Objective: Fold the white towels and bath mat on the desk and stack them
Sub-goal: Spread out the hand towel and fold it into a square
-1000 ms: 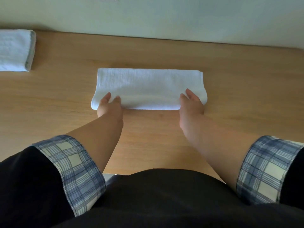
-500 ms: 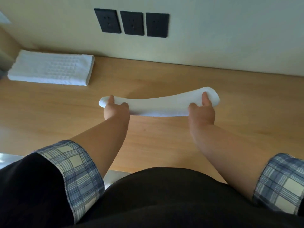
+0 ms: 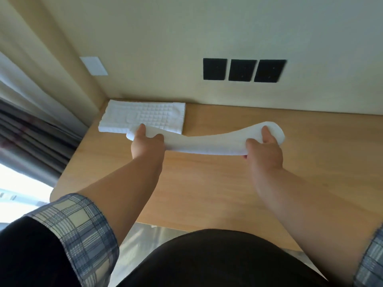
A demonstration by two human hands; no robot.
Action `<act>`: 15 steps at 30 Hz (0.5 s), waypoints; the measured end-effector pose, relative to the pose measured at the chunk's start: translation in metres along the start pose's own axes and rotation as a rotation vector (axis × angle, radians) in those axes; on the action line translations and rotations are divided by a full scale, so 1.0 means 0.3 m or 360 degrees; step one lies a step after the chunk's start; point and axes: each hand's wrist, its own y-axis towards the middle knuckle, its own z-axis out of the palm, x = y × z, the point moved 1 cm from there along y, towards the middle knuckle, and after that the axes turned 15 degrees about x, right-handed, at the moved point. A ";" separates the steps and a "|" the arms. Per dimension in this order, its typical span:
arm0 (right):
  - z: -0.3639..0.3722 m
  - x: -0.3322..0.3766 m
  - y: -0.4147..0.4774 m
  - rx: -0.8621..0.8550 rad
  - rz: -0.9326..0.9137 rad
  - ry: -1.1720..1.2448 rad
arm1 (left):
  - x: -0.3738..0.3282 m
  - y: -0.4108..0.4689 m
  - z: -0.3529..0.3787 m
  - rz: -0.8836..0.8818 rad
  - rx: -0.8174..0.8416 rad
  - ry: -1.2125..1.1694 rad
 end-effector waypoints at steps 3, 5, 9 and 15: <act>0.100 0.066 0.018 0.0073 0.0004 0.0133 | -0.052 0.057 -0.082 0.0022 -0.0052 -0.0048; 0.171 0.114 0.040 0.0170 -0.0002 0.0284 | -0.097 0.102 -0.132 0.0038 -0.0095 -0.0095; 0.313 0.218 0.096 0.0262 -0.0019 0.0517 | -0.210 0.200 -0.214 0.0056 -0.0126 -0.0202; 0.583 0.391 0.201 0.0219 -0.0015 0.0843 | -0.387 0.437 -0.351 0.0054 -0.0075 -0.0262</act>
